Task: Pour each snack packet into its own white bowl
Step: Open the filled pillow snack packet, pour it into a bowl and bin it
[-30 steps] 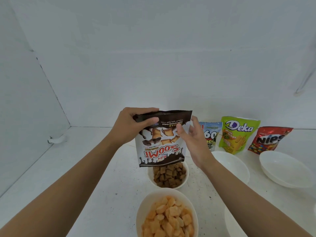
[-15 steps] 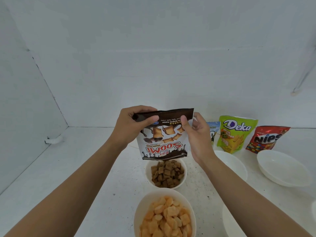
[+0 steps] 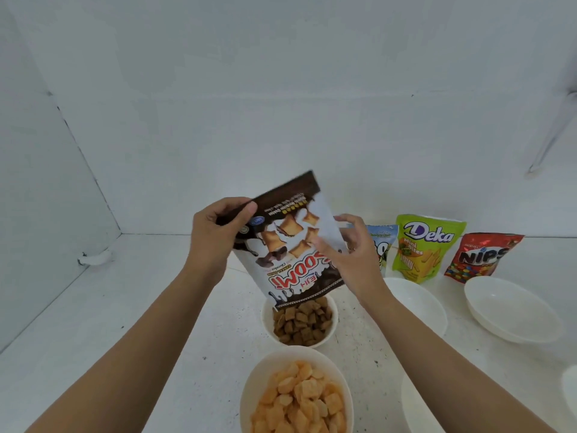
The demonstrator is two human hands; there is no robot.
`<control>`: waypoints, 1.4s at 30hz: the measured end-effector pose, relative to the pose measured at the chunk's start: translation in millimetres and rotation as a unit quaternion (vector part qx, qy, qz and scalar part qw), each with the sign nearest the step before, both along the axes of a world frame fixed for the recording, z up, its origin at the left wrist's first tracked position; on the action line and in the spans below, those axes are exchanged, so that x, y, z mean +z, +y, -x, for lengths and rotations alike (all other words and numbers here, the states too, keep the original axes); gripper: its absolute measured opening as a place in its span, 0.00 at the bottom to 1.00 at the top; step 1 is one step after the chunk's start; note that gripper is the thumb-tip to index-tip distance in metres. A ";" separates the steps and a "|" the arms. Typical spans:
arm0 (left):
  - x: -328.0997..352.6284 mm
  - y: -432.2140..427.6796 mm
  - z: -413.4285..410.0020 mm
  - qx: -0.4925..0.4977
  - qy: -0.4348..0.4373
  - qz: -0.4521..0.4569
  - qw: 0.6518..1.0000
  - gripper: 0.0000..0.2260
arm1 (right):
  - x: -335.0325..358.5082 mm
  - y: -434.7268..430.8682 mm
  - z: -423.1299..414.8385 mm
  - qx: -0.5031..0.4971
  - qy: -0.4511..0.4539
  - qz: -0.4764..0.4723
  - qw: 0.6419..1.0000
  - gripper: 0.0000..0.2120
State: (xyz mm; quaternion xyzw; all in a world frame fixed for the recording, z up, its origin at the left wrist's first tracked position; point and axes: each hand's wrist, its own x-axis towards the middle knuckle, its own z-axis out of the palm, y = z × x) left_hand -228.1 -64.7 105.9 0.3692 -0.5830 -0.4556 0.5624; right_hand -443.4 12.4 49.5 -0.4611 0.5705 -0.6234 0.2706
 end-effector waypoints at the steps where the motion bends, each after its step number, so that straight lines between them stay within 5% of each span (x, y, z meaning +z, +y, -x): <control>1: -2.1 -2.4 -6.3 0.010 0.032 -0.020 0.999 0.06 | -4.3 0.9 2.4 -0.001 -0.001 -0.017 1.000 0.26; 7: -46.7 -10.5 -46.7 0.072 0.209 -0.180 0.959 0.11 | -34.0 6.9 -1.5 0.038 -0.161 -0.130 0.978 0.32; 11: -79.3 -3.0 -56.9 0.096 0.267 -0.266 0.921 0.14 | -41.8 3.6 -23.1 0.130 -0.254 -0.156 0.946 0.22; 17: -102.5 9.4 -69.4 0.139 0.172 -0.304 0.927 0.13 | -36.4 -10.7 -45.1 0.075 -0.219 -0.162 0.959 0.12; 25: -96.1 13.8 -97.6 0.086 -0.157 -0.101 0.979 0.17 | -16.4 -23.1 -51.3 0.015 -0.143 -0.096 0.985 0.13; 31: -62.6 -1.3 -111.4 0.059 -0.468 0.011 0.882 0.22 | 23.4 -35.4 -48.9 0.043 0.038 -0.029 0.998 0.11; 37: 4.2 -1.5 -86.6 0.076 -0.443 0.177 0.875 0.16 | 64.5 -35.2 -50.0 0.076 0.187 0.011 0.979 0.11; 42: 64.1 5.2 -50.2 0.072 -0.456 0.324 0.826 0.17 | 99.8 -22.9 -49.7 0.118 0.269 0.029 0.956 0.09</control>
